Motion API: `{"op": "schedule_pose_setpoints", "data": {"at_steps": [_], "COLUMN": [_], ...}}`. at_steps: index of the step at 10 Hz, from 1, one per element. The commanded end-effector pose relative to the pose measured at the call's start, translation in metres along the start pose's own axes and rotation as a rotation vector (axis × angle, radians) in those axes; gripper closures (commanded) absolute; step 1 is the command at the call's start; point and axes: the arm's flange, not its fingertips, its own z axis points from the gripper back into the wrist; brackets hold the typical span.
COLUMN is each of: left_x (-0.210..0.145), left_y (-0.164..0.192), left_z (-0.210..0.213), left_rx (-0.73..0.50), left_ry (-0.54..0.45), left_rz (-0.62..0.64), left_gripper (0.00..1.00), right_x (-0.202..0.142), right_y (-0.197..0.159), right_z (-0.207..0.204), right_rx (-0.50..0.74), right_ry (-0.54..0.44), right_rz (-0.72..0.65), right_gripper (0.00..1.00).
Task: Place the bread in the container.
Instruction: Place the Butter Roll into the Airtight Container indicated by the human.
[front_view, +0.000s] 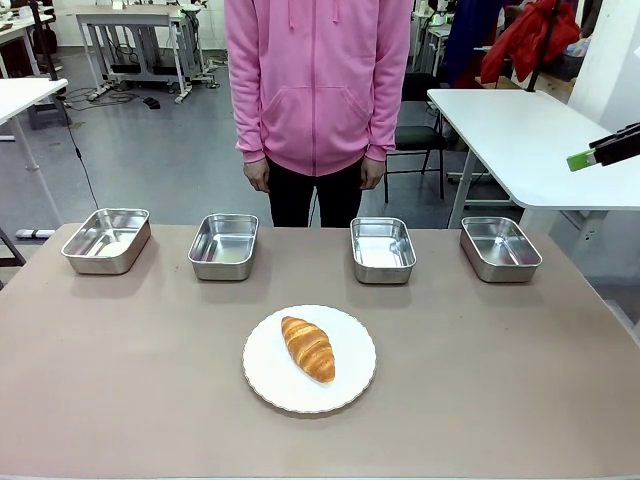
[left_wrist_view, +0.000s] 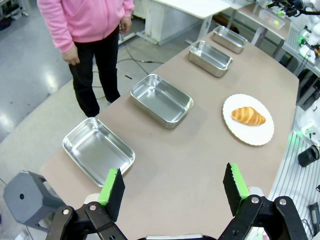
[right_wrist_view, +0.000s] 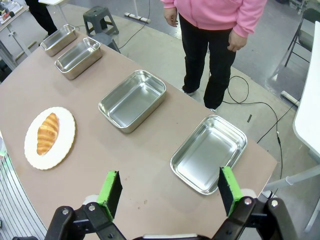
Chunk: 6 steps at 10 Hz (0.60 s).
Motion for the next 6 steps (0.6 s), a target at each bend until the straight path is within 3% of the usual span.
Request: {"op": "schedule_pose_setpoints", "data": {"at_steps": [1, 6], "left_x": [0.0010, 0.0010], "left_y": [0.0011, 0.0011], "left_z": [0.0022, 0.0022], "left_rx": [0.002, 0.002], "left_ry": [-0.003, -0.003], "left_rz": [-0.008, -0.008], "left_gripper": [0.00, 0.00], "right_x": [0.0011, 0.0011], "right_y": [-0.0005, -0.0005], "right_z": [-0.0008, -0.0008], "right_rx": [0.009, 0.009], "right_ry": [-0.015, -0.015], "right_rz": [0.008, 0.008], "right_gripper": [0.00, 0.00]}}
